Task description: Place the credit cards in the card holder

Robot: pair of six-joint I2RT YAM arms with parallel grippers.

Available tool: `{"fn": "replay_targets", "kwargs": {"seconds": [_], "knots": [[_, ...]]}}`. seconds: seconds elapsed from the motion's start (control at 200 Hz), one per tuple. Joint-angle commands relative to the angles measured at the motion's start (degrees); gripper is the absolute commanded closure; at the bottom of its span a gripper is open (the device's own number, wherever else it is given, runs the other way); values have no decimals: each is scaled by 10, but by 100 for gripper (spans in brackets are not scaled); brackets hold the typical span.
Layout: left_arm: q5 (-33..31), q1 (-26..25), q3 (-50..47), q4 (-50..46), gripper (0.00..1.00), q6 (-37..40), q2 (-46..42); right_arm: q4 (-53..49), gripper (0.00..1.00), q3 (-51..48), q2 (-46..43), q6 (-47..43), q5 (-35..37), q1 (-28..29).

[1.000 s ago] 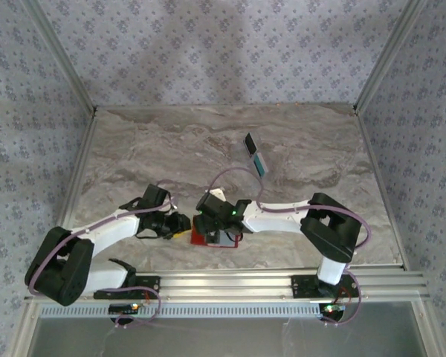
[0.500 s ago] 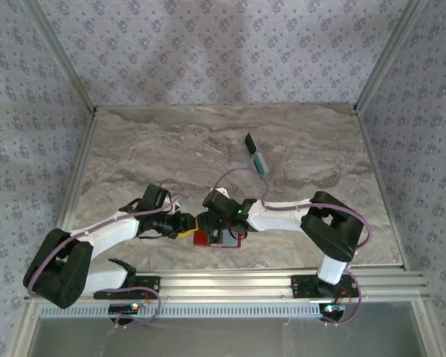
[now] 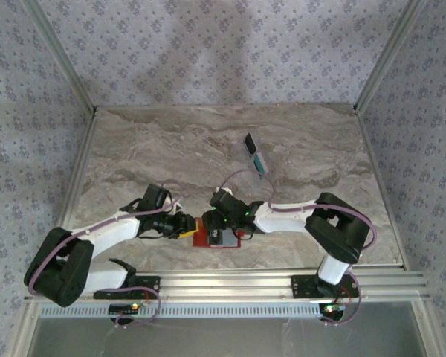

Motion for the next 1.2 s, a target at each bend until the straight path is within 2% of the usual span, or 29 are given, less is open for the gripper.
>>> {"fn": "replay_targets", "kwargs": {"seconds": [0.0,0.105,0.21,0.46,0.755,1.075,1.195], "knots": [[-29,-4,10,-37,61,14,-10,5,27,-8,-7,7,-16,-2],[-17,-5,3,-13,55,5,-4,9,27,-9,-5,7,-20,-2],[15,-6,-9,34,55,-9,-2,12,28,-11,-2,7,-24,-3],[24,-11,-13,57,64,-5,20,24,30,-18,-3,10,-30,-2],[-6,-11,-9,36,65,8,26,32,32,-26,-6,10,-35,-3],[42,-13,-18,110,72,-8,49,42,34,-29,-3,11,-42,-3],[41,-13,-18,107,79,-5,43,43,35,-30,-3,12,-42,-4]]}}
